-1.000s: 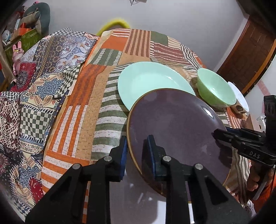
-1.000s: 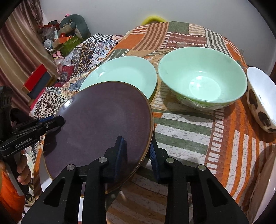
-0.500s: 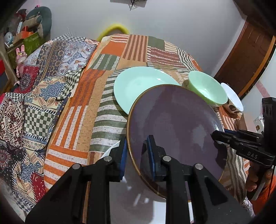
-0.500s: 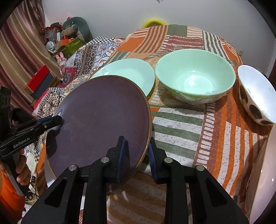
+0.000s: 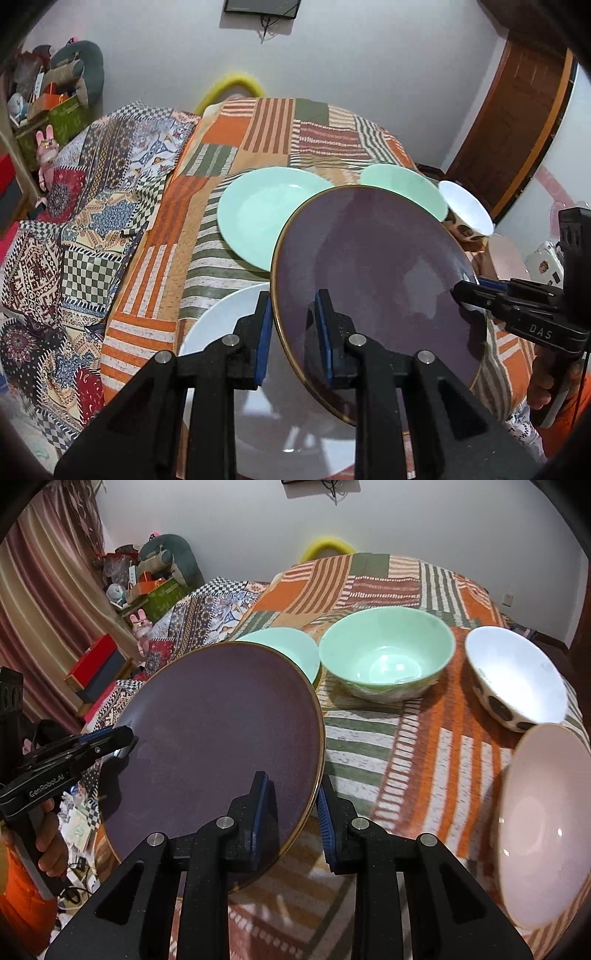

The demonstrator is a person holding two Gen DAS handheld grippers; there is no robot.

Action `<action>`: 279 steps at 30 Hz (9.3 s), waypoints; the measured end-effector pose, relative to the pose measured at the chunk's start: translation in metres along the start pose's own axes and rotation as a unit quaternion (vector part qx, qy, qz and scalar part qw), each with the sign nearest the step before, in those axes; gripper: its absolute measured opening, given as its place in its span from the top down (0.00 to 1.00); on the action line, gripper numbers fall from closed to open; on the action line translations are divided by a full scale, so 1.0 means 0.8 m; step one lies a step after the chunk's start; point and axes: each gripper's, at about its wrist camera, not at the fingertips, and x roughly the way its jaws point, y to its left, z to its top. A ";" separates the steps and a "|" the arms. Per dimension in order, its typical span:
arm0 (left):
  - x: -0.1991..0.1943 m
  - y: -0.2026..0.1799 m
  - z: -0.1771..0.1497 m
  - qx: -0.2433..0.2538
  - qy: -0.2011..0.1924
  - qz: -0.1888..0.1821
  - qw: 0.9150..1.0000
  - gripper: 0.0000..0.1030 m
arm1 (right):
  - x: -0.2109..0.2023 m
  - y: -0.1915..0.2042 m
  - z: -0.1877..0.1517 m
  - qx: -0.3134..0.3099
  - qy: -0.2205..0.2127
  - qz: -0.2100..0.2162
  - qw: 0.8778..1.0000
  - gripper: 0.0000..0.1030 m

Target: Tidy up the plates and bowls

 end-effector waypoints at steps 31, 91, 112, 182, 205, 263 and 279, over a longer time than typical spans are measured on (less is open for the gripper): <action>-0.003 -0.123 -0.071 0.057 0.059 -0.022 0.996 0.78 | -0.068 -0.060 -0.093 0.044 0.007 -0.018 0.999 0.77; -0.074 -0.071 -0.045 0.035 -0.045 0.080 0.995 0.40 | -0.105 0.019 -0.049 -0.045 -0.080 -0.032 0.995 0.49; -0.011 0.071 -0.066 -0.038 0.033 0.127 0.991 0.36 | 0.024 0.085 -0.001 -0.091 0.010 0.001 0.996 0.43; -0.053 0.033 -0.061 -0.044 0.008 0.030 0.999 0.76 | 0.015 0.071 -0.004 -0.060 0.046 0.022 0.997 0.78; -0.022 -0.089 -0.049 0.035 0.029 -0.026 0.999 0.76 | -0.062 -0.028 -0.047 0.007 0.015 -0.016 1.000 0.78; 0.063 -0.144 -0.081 0.088 0.092 -0.028 0.992 0.76 | -0.061 -0.082 -0.098 0.043 0.065 -0.074 0.994 0.75; -0.012 -0.074 -0.017 0.058 -0.009 0.033 0.998 0.73 | -0.085 -0.017 -0.036 -0.032 -0.012 -0.055 0.998 0.63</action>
